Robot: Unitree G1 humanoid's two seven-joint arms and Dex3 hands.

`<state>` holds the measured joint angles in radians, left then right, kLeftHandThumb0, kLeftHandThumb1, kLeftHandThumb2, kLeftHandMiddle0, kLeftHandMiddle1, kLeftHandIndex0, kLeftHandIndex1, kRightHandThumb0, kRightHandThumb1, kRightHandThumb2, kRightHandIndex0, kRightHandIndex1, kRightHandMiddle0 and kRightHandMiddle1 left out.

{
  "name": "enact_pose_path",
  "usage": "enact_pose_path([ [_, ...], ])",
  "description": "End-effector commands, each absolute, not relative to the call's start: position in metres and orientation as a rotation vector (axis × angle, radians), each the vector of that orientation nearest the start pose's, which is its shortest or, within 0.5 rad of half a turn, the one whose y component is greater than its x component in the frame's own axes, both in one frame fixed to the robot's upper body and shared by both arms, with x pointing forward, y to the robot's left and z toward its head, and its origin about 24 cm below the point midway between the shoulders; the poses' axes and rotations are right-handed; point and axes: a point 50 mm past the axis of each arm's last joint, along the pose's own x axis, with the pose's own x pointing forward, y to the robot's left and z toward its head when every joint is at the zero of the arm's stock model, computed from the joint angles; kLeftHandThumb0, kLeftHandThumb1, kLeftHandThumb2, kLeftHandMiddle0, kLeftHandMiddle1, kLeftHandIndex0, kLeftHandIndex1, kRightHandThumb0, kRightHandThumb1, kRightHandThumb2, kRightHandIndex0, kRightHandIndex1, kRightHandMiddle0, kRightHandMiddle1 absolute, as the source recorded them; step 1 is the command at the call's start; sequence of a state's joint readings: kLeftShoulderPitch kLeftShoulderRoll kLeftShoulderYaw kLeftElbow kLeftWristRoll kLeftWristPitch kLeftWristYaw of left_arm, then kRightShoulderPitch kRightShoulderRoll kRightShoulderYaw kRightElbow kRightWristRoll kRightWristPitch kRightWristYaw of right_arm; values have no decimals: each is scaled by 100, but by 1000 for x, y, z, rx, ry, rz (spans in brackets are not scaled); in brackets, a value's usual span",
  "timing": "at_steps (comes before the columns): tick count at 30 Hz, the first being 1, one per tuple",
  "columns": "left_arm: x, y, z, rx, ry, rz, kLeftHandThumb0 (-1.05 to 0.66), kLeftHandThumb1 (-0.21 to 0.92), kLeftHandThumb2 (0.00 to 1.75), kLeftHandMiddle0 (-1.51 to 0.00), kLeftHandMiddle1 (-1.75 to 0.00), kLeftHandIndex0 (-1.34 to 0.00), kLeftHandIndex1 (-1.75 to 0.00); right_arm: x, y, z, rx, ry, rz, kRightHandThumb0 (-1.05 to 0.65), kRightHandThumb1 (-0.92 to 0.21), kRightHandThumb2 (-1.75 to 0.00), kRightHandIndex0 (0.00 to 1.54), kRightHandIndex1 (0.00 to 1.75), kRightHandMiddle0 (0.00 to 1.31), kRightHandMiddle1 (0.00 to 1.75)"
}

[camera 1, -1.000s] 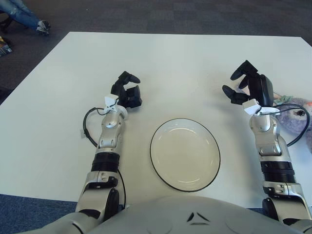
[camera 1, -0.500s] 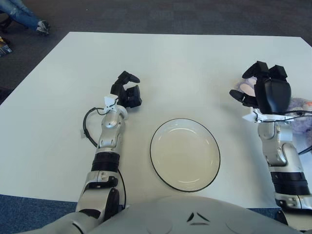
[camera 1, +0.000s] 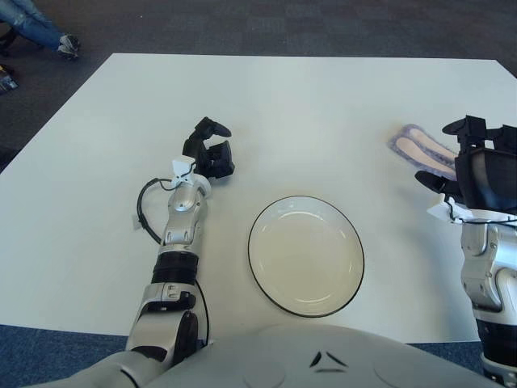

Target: Put the doll into the plate.

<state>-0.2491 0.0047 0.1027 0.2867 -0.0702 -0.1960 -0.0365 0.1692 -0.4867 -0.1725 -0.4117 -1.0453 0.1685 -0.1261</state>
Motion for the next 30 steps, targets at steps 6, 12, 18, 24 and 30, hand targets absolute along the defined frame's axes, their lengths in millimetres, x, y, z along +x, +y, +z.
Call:
enact_pose_path([
  [6, 294, 158, 49, -72, -121, 19, -47, 36, 127, -123, -175, -58, -175, 194, -260, 160, -1616, -49, -404, -59, -32, -92, 1, 68, 0, 88],
  [12, 294, 160, 50, -75, -118, 25, -47, 36, 127, -123, -175, -58, -175, 186, -256, 167, -1599, 4, -406, -57, -28, -94, 2, 62, 0, 82],
  [18, 294, 160, 50, -76, -116, 26, -47, 35, 127, -124, -175, -59, -175, 179, -257, 171, -1595, 80, -389, -58, -28, -94, 3, 56, 0, 77],
  [24, 295, 161, 50, -75, -116, 24, -47, 35, 128, -124, -175, -59, -175, 175, -255, 179, -1628, 140, -355, -65, -32, -90, 2, 51, 0, 71],
  [30, 295, 162, 50, -81, -114, 23, -47, 34, 129, -124, -175, -59, -175, 169, -259, 186, -1754, 246, -296, -82, -49, -72, 2, 41, 0, 58],
])
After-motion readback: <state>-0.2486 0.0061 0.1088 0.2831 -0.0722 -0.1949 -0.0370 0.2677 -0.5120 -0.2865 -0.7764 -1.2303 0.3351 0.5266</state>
